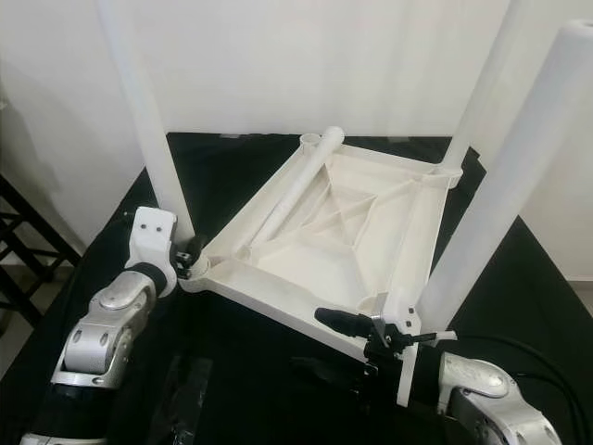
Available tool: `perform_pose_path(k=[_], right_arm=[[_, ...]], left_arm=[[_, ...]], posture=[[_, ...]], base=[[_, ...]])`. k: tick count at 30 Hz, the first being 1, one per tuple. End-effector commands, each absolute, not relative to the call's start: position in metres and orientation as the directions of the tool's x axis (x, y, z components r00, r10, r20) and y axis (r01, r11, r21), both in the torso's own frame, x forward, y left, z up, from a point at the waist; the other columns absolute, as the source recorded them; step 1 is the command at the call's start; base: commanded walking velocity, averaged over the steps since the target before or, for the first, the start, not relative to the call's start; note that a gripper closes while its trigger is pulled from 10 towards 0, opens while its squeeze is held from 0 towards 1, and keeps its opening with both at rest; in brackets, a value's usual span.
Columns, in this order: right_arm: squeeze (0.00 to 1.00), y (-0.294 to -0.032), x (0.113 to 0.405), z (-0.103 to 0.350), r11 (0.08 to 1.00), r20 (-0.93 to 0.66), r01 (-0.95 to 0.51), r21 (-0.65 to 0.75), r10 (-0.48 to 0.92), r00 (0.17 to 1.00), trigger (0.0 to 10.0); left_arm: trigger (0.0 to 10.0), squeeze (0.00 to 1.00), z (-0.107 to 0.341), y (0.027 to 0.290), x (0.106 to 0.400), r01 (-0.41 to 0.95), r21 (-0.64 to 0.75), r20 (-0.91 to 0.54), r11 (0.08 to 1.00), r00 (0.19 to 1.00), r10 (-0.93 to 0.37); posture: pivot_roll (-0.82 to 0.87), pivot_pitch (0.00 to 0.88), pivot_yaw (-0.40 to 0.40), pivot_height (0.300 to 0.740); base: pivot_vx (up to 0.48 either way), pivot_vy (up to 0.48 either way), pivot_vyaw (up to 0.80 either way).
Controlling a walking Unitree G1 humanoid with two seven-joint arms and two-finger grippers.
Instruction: Building children table
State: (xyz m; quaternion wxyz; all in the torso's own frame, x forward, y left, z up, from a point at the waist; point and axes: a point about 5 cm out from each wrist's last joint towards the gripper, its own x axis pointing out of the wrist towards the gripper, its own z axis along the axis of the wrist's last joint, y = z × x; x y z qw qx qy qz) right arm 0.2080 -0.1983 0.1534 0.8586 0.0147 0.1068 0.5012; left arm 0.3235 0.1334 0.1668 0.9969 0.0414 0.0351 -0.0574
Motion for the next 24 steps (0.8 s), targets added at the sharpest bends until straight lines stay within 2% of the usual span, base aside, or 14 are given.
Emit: perform_pose_path(k=[1,6,7,10,12,13,15,16,18,19,20,21,23,24], right_arm=[[0.00,-0.200,0.207,0.153,0.503,-0.170,-0.853,0.141,0.861,0.480,10.0],[0.00,-0.200,0.207,0.153,0.503,-0.167,-0.852,0.143,0.861,0.480,10.0],[0.00,-0.200,0.207,0.153,0.504,-0.165,-0.852,0.144,0.861,0.482,10.0],[0.00,-0.200,0.207,0.153,0.505,-0.165,-0.851,0.143,0.860,0.482,10.0],[0.00,-0.200,0.208,0.153,0.505,-0.162,-0.851,0.143,0.860,0.483,10.0],[0.00,-0.200,0.208,0.153,0.505,-0.162,-0.851,0.143,0.860,0.483,10.0],[0.00,-0.200,0.208,0.154,0.506,-0.161,-0.851,0.143,0.860,0.484,10.0],[0.00,-0.200,0.208,0.154,0.506,-0.161,-0.851,0.143,0.860,0.484,10.0],[0.00,-0.200,0.209,0.154,0.505,-0.160,-0.851,0.144,0.861,0.483,10.0],[0.00,-0.200,0.209,0.154,0.505,-0.160,-0.851,0.144,0.861,0.483,10.0],[0.00,-0.200,0.209,0.154,0.505,-0.160,-0.851,0.144,0.861,0.484,10.0],[0.00,-0.200,0.209,0.154,0.505,-0.160,-0.851,0.144,0.861,0.484,10.0],[0.00,-0.201,0.209,0.155,0.508,-0.159,-0.850,0.141,0.859,0.487,10.0],[0.00,-0.201,0.209,0.155,0.508,-0.159,-0.850,0.141,0.859,0.487,10.0]], left_arm=[[0.0,0.00,0.170,0.140,0.322,0.091,0.073,-0.052,0.993,0.995,-0.087],[0.0,0.00,0.175,0.127,0.318,0.232,0.031,0.007,0.972,0.973,-0.233],[0.0,0.00,0.179,0.117,0.313,0.390,0.053,0.053,0.919,0.918,-0.393],[0.0,0.00,0.179,0.115,0.311,0.455,0.051,0.063,0.889,0.887,-0.458],[0.0,0.00,0.186,0.106,0.292,0.690,0.024,0.120,0.723,0.716,-0.687],[0.0,0.00,0.186,0.106,0.292,0.690,0.024,0.120,0.723,0.716,-0.687],[0.0,0.00,0.189,0.104,0.270,0.867,-0.018,0.155,0.497,0.494,-0.856],[0.0,0.00,0.189,0.104,0.270,0.867,-0.018,0.155,0.497,0.494,-0.856],[0.0,0.00,0.174,0.114,0.246,0.968,-0.047,0.040,0.245,0.247,-0.968],[0.0,0.00,0.174,0.114,0.246,0.968,-0.047,0.040,0.245,0.247,-0.968],[0.0,0.00,0.169,0.118,0.238,0.984,-0.066,-0.005,0.164,0.164,-0.986],[0.0,0.00,0.169,0.118,0.238,0.984,-0.066,-0.005,0.164,0.164,-0.986],[0.0,0.00,0.165,0.116,0.227,0.993,-0.096,-0.022,0.062,0.060,-0.998],[0.0,0.00,0.165,0.116,0.227,0.993,-0.096,-0.022,0.062,0.060,-0.998]], posture=[[-0.06,0.034,0.019,0.740],[-0.06,0.038,0.019,0.740],[-0.06,0.038,0.019,0.740],[-0.06,0.041,0.018,0.740],[-0.05,0.044,0.015,0.740],[-0.05,0.044,0.015,0.740],[-0.06,0.045,0.013,0.740],[-0.06,0.045,0.013,0.740],[-0.05,0.048,0.014,0.740],[-0.05,0.048,0.014,0.740],[-0.05,0.048,0.014,0.740],[-0.05,0.048,0.014,0.740],[-0.06,0.049,0.017,0.740],[-0.06,0.049,0.017,0.740]], base=[[0.000,0.000,0.00],[0.000,0.000,0.00],[0.000,0.000,0.00],[0.000,0.000,0.00],[0.000,0.000,0.00],[0.000,0.000,0.00],[0.000,0.000,0.00],[0.000,0.000,0.00],[0.000,0.000,0.00],[0.000,0.000,0.00],[0.000,0.000,0.00],[0.000,0.000,0.00],[0.000,0.000,0.00],[0.000,0.000,0.00]])
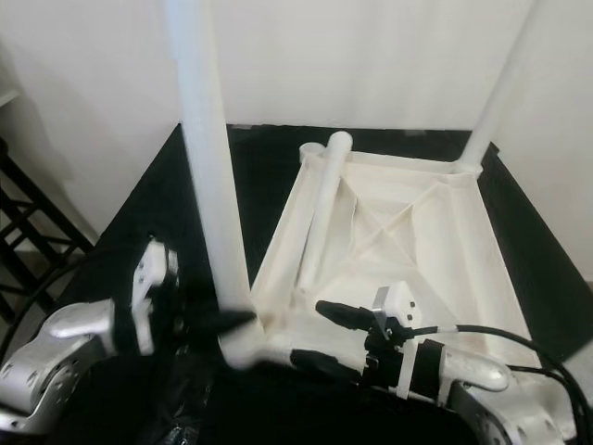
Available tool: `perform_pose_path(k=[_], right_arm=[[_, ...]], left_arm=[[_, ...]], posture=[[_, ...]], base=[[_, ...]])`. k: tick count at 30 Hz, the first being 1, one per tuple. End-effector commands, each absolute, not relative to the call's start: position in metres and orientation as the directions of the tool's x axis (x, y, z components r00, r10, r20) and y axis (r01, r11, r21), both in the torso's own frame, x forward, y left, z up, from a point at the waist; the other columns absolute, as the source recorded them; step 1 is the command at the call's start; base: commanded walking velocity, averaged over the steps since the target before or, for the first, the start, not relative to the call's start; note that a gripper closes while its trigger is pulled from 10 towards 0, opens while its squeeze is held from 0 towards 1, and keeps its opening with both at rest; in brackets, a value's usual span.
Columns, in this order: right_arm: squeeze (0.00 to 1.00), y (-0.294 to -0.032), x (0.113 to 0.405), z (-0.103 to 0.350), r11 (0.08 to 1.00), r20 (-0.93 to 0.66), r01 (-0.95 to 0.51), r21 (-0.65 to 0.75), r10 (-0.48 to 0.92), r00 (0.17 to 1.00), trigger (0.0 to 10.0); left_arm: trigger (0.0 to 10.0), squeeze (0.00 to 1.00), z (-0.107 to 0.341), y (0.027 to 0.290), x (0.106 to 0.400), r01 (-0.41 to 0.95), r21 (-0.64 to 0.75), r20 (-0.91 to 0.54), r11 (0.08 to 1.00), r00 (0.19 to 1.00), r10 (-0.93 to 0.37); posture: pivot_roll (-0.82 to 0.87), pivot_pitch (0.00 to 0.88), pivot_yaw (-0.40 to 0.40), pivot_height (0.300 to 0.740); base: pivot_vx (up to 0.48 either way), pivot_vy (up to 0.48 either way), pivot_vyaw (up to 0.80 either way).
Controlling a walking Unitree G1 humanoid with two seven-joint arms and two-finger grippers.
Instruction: Building children table
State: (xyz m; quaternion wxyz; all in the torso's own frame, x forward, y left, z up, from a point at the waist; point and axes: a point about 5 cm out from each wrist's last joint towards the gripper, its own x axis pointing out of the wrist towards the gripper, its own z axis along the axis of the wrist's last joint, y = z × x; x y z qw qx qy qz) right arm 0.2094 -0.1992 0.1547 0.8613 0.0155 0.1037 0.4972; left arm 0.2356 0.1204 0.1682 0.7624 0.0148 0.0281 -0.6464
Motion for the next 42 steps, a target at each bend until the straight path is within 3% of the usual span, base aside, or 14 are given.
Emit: perform_pose_path(k=[1,5,10,11,12,13,20,21,22,27,29,32,41,42], right_arm=[[0.00,-0.201,0.209,0.155,0.510,-0.160,-0.849,0.140,0.857,0.489,10.0],[0.00,-0.201,0.210,0.155,0.512,-0.161,-0.848,0.138,0.856,0.491,10.0],[0.00,-0.201,0.210,0.155,0.512,-0.164,-0.848,0.139,0.856,0.490,10.0],[0.00,-0.201,0.210,0.155,0.513,-0.163,-0.847,0.138,0.856,0.491,10.0],[0.00,-0.201,0.210,0.155,0.513,-0.163,-0.847,0.138,0.856,0.491,10.0],[0.00,-0.201,0.210,0.156,0.515,-0.162,-0.846,0.137,0.854,0.494,10.0],[0.00,-0.200,0.210,0.156,0.518,-0.160,-0.844,0.136,0.852,0.498,10.0],[0.00,-0.200,0.210,0.156,0.518,-0.160,-0.844,0.136,0.852,0.498,10.0],[0.00,-0.200,0.210,0.156,0.519,-0.159,-0.844,0.136,0.852,0.498,10.0],[0.00,-0.200,0.210,0.156,0.521,-0.159,-0.843,0.136,0.851,0.501,10.0],[0.00,-0.200,0.210,0.156,0.522,-0.159,-0.842,0.137,0.850,0.502,10.0],[0.00,-0.200,0.211,0.156,0.522,-0.158,-0.841,0.139,0.850,0.502,10.0],[0.00,-0.200,0.211,0.156,0.521,-0.159,-0.841,0.146,0.851,0.500,10.0],[0.00,-0.200,0.210,0.156,0.522,-0.159,-0.840,0.146,0.851,0.501,10.0]], left_arm=[[0.0,0.00,0.164,0.112,0.222,0.994,-0.106,-0.008,0.014,0.013,-1.000],[0.0,0.00,0.162,0.107,0.218,0.993,-0.110,-0.004,-0.037,-0.038,-0.999],[0.0,0.00,0.159,0.101,0.226,0.997,-0.081,-0.028,0.008,0.006,-1.000],[10.0,0.00,0.159,0.099,0.235,0.994,-0.066,-0.033,0.083,0.081,-0.996],[10.0,0.00,0.159,0.099,0.235,0.994,-0.066,-0.033,0.083,0.081,-0.996],[10.0,1.00,0.159,0.100,0.243,0.987,-0.046,-0.042,0.151,0.149,-0.988],[10.0,1.00,0.163,0.099,0.278,0.890,0.063,-0.063,0.452,0.455,-0.888],[10.0,1.00,0.163,0.099,0.278,0.890,0.063,-0.063,0.452,0.455,-0.888],[10.0,0.00,0.169,0.100,0.294,0.810,0.100,-0.053,0.578,0.584,-0.810],[10.0,0.00,0.173,0.111,0.313,0.671,0.165,-0.067,0.723,0.739,-0.671],[10.0,0.00,0.173,0.128,0.328,0.496,0.175,-0.089,0.850,0.868,-0.488],[10.0,0.00,0.172,0.140,0.334,0.379,0.179,-0.106,0.908,0.925,-0.365],[10.0,0.00,0.170,0.128,0.336,0.320,0.113,-0.098,0.941,0.946,-0.309],[0.0,0.00,0.169,0.125,0.337,0.307,0.098,-0.094,0.947,0.950,-0.298]], posture=[[-0.06,0.051,0.016,0.740],[-0.06,0.050,0.014,0.740],[-0.06,0.053,0.013,0.740],[-0.06,0.053,0.013,0.740],[-0.06,0.053,0.013,0.740],[-0.06,0.055,0.017,0.740],[-0.06,0.056,0.016,0.740],[-0.06,0.056,0.016,0.740],[-0.06,0.056,0.019,0.740],[-0.06,0.056,0.017,0.740],[-0.06,0.056,0.016,0.740],[-0.06,0.054,0.017,0.740],[-0.06,0.049,0.017,0.740],[-0.06,0.048,0.019,0.740]], base=[[0.000,0.000,0.00],[0.000,0.000,0.00],[0.000,0.000,0.00],[0.000,0.000,0.00],[0.000,0.000,0.00],[0.000,0.000,0.00],[0.000,0.000,0.00],[0.000,0.000,0.00],[0.000,0.000,0.00],[0.000,0.000,0.00],[0.000,0.000,0.00],[0.000,0.000,0.00],[0.000,0.000,0.00],[0.000,0.000,0.00]])
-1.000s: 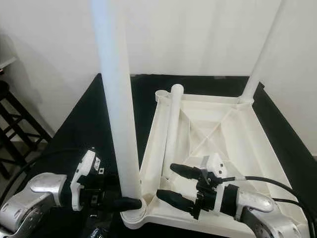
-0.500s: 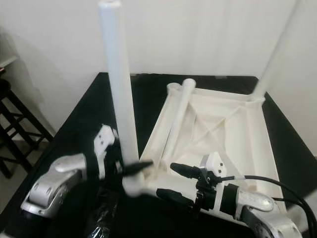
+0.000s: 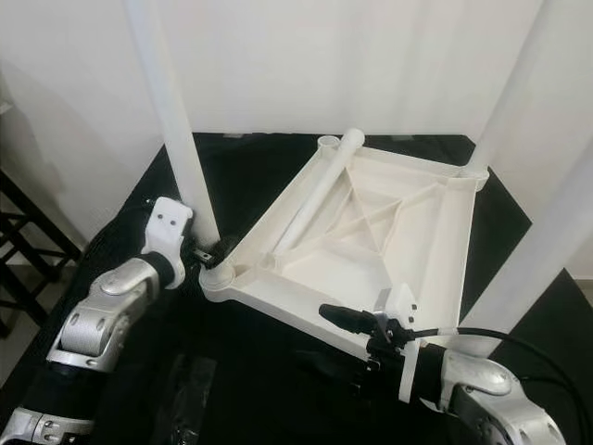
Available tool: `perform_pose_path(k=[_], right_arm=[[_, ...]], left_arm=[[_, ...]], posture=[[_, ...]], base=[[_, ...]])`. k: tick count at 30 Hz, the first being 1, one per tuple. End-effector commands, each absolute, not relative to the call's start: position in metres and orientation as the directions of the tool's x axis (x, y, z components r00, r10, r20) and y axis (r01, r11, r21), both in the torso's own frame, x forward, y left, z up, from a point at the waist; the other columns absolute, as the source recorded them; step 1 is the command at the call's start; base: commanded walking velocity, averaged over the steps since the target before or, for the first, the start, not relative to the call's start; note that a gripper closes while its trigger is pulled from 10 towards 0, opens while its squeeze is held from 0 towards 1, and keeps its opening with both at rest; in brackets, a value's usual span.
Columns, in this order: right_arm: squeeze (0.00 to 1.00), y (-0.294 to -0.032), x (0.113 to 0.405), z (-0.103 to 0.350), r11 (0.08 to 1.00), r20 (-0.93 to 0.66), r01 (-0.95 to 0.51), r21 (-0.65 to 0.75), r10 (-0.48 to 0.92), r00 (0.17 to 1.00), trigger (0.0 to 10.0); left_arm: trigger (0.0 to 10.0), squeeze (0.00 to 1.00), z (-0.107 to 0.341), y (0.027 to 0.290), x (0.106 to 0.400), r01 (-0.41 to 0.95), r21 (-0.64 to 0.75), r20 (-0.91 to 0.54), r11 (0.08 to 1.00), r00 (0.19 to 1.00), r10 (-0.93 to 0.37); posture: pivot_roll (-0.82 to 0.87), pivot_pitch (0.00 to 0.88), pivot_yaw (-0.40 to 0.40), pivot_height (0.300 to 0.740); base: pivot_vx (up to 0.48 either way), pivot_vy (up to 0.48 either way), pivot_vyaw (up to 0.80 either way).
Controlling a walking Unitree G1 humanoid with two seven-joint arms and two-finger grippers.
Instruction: Building children table
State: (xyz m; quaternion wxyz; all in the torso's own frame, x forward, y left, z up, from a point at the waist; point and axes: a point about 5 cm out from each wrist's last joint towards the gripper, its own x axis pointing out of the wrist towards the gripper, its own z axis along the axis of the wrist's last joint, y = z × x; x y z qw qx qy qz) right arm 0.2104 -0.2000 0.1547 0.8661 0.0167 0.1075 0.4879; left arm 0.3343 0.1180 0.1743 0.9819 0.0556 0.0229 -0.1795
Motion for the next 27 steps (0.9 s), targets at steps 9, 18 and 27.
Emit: perform_pose_path(k=[9,18,27], right_arm=[[0.00,-0.200,0.210,0.155,0.519,-0.160,-0.842,0.148,0.853,0.497,10.0],[0.00,-0.199,0.209,0.154,0.511,-0.159,-0.846,0.153,0.858,0.489,10.0],[0.00,-0.199,0.209,0.155,0.512,-0.152,-0.845,0.153,0.857,0.492,10.0]], left_arm=[[0.0,0.00,0.174,0.116,0.341,0.278,0.074,-0.052,0.958,0.960,-0.275],[0.0,0.00,0.169,0.111,0.336,0.357,0.063,-0.043,0.932,0.934,-0.355],[0.0,0.00,0.179,0.091,0.259,0.978,0.016,0.056,0.206,0.205,-0.977]], posture=[[-0.06,0.045,0.020,0.740],[-0.06,0.041,0.020,0.740],[-0.06,0.047,0.021,0.740]], base=[[0.000,0.000,0.00],[0.000,0.000,0.00],[0.000,0.000,0.00]])
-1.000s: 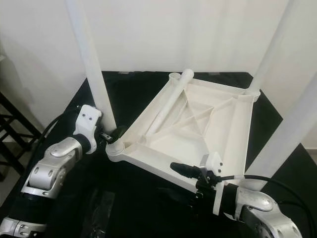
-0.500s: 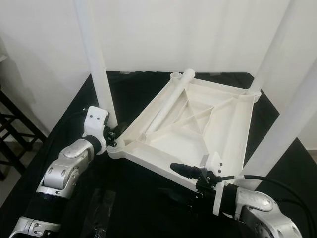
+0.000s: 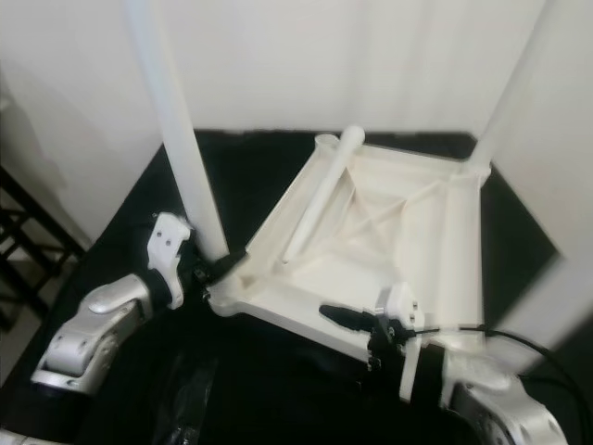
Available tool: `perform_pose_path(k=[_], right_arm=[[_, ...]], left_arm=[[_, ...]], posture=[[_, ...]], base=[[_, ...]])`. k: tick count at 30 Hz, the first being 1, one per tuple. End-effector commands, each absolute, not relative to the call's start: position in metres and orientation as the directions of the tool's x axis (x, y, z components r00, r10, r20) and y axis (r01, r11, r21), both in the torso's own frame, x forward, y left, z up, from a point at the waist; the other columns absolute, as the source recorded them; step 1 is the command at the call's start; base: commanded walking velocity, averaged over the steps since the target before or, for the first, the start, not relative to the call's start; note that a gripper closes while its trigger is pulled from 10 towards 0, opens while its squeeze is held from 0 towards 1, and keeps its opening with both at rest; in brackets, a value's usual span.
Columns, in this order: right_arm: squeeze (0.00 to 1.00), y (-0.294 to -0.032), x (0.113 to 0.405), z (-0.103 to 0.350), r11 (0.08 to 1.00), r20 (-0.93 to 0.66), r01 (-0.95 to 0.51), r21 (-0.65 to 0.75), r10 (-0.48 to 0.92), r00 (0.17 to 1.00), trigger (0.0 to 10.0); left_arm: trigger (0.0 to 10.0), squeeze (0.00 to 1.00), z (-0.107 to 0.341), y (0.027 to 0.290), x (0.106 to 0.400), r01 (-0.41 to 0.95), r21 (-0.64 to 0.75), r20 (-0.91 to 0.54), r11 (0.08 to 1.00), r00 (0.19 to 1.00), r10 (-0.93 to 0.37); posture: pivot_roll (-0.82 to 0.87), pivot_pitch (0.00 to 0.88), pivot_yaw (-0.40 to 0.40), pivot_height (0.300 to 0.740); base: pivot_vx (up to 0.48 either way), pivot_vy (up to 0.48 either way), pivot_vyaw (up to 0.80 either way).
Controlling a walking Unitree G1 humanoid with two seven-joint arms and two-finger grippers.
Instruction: Building children table
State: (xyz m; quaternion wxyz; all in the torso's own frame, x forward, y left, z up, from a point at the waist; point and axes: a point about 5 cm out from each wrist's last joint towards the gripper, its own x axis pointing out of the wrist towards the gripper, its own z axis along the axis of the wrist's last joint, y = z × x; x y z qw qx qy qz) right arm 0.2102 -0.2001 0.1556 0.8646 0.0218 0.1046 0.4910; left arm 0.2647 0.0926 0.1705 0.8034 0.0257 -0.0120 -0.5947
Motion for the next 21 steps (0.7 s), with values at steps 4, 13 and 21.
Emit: perform_pose_path(k=[4,13,21], right_arm=[[0.00,-0.200,0.209,0.156,0.513,-0.150,-0.845,0.149,0.857,0.494,10.0],[0.00,-0.201,0.210,0.156,0.515,-0.151,-0.845,0.144,0.855,0.496,10.0],[0.00,-0.201,0.210,0.156,0.516,-0.152,-0.844,0.145,0.855,0.496,10.0]], left_arm=[[0.0,0.00,0.174,0.103,0.239,0.997,-0.083,-0.005,0.000,0.000,-1.000],[0.0,0.00,0.177,0.099,0.217,0.969,-0.127,0.107,-0.211,-0.198,-0.974],[1.5,0.00,0.169,0.090,0.232,0.993,-0.106,0.044,-0.050,-0.045,-0.998]], posture=[[-0.07,0.048,0.025,0.740],[-0.07,0.053,0.021,0.740],[-0.07,0.054,0.023,0.740]], base=[[0.000,0.000,0.00],[0.000,0.000,0.00],[0.000,0.000,0.00]])
